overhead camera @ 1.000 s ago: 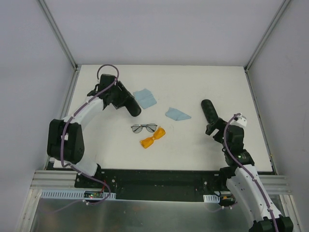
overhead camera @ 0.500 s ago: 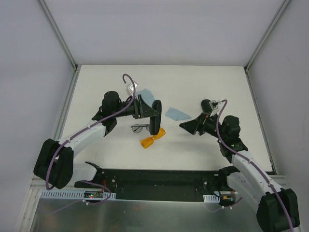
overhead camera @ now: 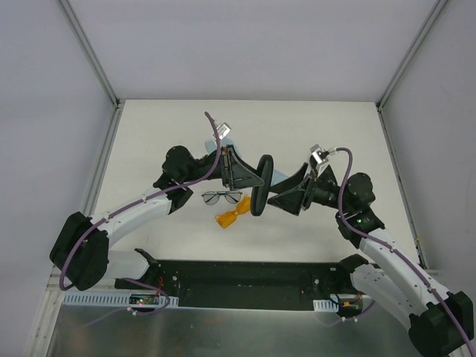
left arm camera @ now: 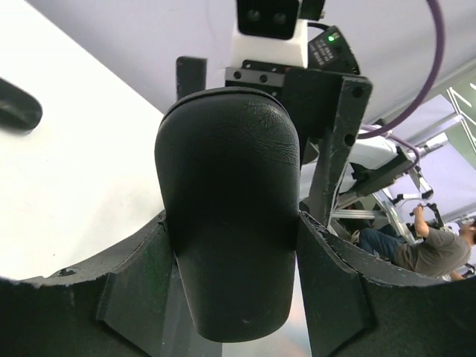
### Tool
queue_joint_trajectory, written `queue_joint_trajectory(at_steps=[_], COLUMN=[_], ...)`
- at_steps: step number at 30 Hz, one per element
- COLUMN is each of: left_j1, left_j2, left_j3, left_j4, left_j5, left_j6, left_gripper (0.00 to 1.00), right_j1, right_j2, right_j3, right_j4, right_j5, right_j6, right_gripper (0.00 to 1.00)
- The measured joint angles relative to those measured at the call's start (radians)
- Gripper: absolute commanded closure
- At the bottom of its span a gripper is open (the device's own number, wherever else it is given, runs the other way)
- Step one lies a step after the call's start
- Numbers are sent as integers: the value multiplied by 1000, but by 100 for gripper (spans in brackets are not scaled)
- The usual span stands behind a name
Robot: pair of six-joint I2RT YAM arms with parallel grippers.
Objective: Organize the sunglasses
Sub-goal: Open the sunglasses case at the center of the board.
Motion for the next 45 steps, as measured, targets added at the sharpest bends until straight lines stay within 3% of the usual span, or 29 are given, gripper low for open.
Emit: queue_joint_trajectory(at_steps=[8, 11, 14, 20, 23, 31, 43, 45], left_j1=[-27, -34, -40, -47, -53, -55, -65, -65], left_j2=[12, 20, 29, 43, 43, 42, -52, -50], left_j3=[28, 39, 45, 45, 45, 45, 105, 116], left_j4=[83, 98, 105, 111, 121, 106, -424, -501], left_j5=[3, 5, 5, 5, 6, 2, -212, -247], left_j6=[-65, -77, -87, -97, -95, -69, 237, 264], left_gripper=[61, 61, 61, 62, 64, 66, 69, 70], right_j1=[59, 72, 85, 96, 98, 100, 113, 122], right_j2=[-29, -29, -29, -27, -24, -49, -54, -30], right_j3=[8, 11, 17, 34, 34, 34, 137, 153], right_j4=[-62, -70, -72, -78, -85, -132, -478, -520], right_j5=[4, 8, 12, 20, 26, 59, 261, 313], right_j6=[-57, -66, -73, -84, -80, -82, -262, -287], right_gripper=[1, 10, 12, 37, 54, 69, 75, 69])
